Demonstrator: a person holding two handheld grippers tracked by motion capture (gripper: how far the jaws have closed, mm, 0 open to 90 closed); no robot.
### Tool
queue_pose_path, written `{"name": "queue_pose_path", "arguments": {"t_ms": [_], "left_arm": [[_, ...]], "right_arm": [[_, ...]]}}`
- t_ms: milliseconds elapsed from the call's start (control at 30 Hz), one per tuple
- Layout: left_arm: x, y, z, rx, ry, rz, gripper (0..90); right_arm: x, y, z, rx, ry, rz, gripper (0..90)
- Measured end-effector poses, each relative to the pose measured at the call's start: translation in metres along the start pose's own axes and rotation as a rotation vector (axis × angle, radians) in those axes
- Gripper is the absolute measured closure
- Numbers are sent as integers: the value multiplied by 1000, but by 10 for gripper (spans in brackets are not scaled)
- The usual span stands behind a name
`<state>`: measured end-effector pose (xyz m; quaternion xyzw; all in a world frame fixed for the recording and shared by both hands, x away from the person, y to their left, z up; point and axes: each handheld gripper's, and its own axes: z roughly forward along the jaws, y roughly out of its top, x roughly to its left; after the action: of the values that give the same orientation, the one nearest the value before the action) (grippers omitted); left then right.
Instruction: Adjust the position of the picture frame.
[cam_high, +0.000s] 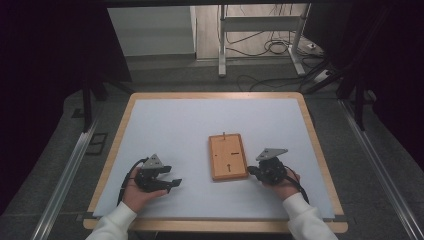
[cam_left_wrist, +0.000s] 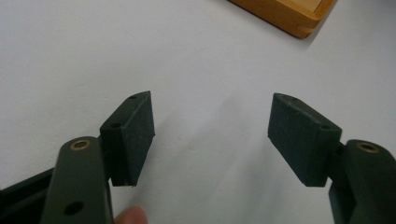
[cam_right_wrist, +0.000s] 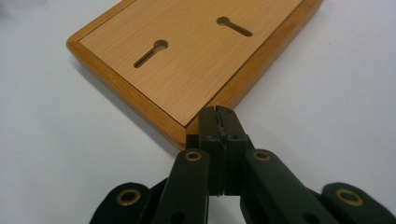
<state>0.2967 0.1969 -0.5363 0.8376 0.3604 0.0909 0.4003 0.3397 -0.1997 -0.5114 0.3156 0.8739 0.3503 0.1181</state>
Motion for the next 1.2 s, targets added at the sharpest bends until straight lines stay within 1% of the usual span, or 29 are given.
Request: {"name": "queue_pose_path", "arguments": {"t_ms": [233, 300, 500, 667, 933, 1067, 1200], "left_arm": [[0, 0, 0, 2, -1, 0, 310], [-1, 0, 1, 3, -1, 1, 310], [-1, 0, 1, 3, -2, 1, 310], [-1, 0, 1, 4, -2, 2, 310], [-1, 0, 1, 4, -2, 4, 310], [0, 0, -1, 1, -1, 1, 309], [0, 0, -1, -1, -2, 1, 309]], "right_arm": [[6, 1, 3, -5, 23, 0, 900], [8, 1, 3, -6, 22, -7, 900], [10, 1, 5, -13, 36, -2, 900], [14, 2, 6, -17, 43, -14, 900], [13, 1, 7, -25, 55, -13, 900], [10, 1, 9, -18, 56, -4, 900], [6, 2, 11, -21, 40, -2, 900]]}}
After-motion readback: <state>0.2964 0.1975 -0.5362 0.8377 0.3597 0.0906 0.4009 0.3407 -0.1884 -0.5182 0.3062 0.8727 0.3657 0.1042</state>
